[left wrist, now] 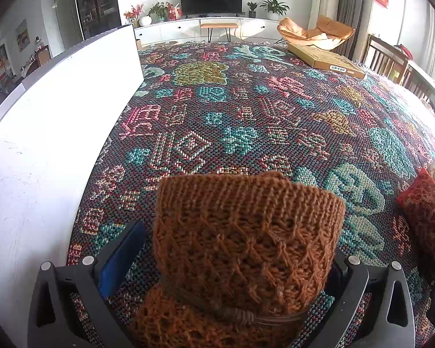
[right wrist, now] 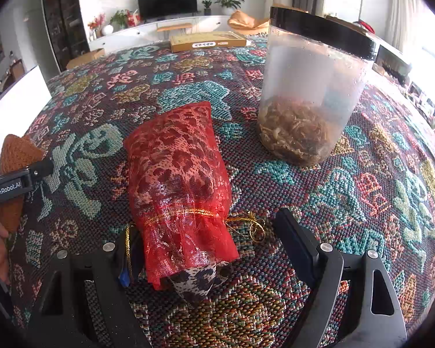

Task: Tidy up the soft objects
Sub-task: 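Lift the red mesh bag with the right tool while the left tool holds the brown bundle, then lower both held items into the white box and open both tools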

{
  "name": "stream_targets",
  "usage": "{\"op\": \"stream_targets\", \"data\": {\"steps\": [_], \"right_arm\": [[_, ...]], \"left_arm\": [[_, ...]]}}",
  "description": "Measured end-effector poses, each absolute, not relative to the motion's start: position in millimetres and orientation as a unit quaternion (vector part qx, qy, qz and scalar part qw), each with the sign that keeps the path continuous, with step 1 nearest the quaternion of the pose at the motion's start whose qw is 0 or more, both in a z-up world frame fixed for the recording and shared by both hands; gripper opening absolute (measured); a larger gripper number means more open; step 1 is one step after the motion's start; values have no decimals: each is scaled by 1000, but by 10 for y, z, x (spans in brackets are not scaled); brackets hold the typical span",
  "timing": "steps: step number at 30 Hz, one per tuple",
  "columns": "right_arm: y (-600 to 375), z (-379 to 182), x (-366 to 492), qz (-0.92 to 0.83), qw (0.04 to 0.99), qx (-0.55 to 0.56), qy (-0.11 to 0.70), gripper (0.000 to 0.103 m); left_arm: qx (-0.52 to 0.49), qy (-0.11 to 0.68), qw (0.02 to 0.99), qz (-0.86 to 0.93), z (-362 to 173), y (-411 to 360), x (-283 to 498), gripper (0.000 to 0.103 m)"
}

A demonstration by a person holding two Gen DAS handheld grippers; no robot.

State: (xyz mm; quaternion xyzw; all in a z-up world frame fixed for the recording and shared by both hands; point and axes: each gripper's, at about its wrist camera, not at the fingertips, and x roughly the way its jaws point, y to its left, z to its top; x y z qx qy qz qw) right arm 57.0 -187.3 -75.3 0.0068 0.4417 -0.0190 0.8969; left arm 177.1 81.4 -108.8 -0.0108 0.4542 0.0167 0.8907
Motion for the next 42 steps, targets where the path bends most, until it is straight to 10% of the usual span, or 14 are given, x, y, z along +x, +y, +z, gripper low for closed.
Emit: {"op": "stream_targets", "data": {"steps": [32,42], "right_arm": [[-2185,-581,340,56,892,117,434,84],[-1468,-405,905,94,861,-67,495,80]], "left_arm": [[-1,489,872,-10,-1067,815,1781,103],[-4,518,854,-57,-980,865,1579,103]]}}
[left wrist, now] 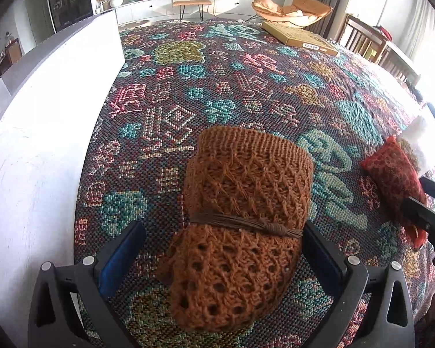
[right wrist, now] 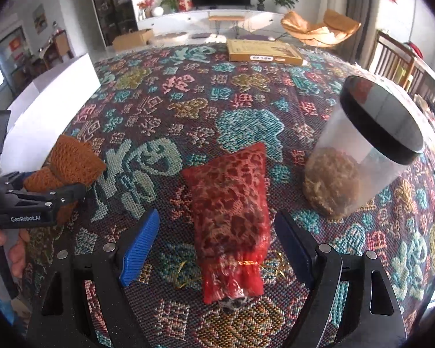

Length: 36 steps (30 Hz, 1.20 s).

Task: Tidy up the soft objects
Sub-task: 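Lower both held items into the white box and open both tools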

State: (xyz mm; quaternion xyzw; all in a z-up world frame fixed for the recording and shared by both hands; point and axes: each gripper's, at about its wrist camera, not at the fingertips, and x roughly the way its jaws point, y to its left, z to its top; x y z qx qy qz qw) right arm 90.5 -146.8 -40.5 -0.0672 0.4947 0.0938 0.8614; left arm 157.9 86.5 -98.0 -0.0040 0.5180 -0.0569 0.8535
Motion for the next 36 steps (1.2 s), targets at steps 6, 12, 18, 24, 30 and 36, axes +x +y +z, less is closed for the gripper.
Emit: {"op": "stream_targets", "data": {"steps": [6,12,18,24,30,36], "right_arm": [[-1799,-368,905,36,866,-20,499,19],[-1830,146,862,50,886,22,460,19],[-889,992,883,181,890,30,418,19],[540,1283,919,322,847,35,422,20],[1486,789,880,407,777,48,478,65],[1459,569,774,414,768,19,488,66]], "left_arm": [[-19,502,863,-62,-898,827,1566,67],[-123,468,869,-100,-396,974,1422,67],[-150,414,895,-73,359,1780,1080,67],[-107,411,900,102,456,2988,766,71],[-129,416,884,171,245,3594,506,88],[-67,409,889,193,243,3385,392,90]]}}
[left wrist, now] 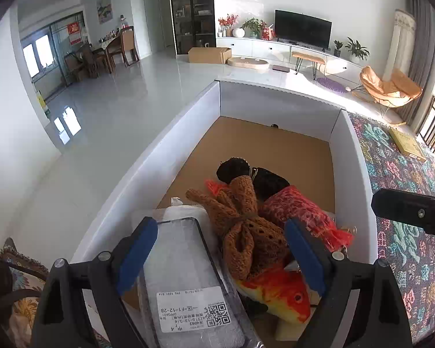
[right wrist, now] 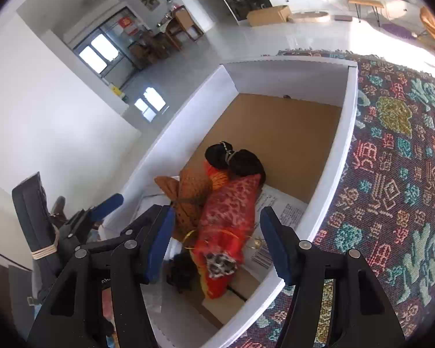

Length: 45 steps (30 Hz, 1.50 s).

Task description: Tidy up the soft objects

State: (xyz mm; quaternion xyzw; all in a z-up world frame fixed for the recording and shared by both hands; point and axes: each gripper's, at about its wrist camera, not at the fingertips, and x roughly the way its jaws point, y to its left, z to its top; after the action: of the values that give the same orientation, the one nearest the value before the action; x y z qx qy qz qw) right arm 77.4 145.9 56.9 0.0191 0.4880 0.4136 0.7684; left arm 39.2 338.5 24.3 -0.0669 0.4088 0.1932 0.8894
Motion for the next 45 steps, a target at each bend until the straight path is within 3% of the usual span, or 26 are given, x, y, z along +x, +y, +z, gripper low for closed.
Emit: {"op": "stream_targets", "data": {"steps": [5,16,45], "right_arm": [[1343,693,687,384,803,-39,454,69],[1487,713,297,331,819,-177,434,69],[1562,721,234,323,818,-176,442,69]], "left_arm": [[-52,391,891,226,352,3178,261,102],[-29,399,879,261,403,2876,66,102],[-51,390,878,273,436,3005,-53,102]]}}
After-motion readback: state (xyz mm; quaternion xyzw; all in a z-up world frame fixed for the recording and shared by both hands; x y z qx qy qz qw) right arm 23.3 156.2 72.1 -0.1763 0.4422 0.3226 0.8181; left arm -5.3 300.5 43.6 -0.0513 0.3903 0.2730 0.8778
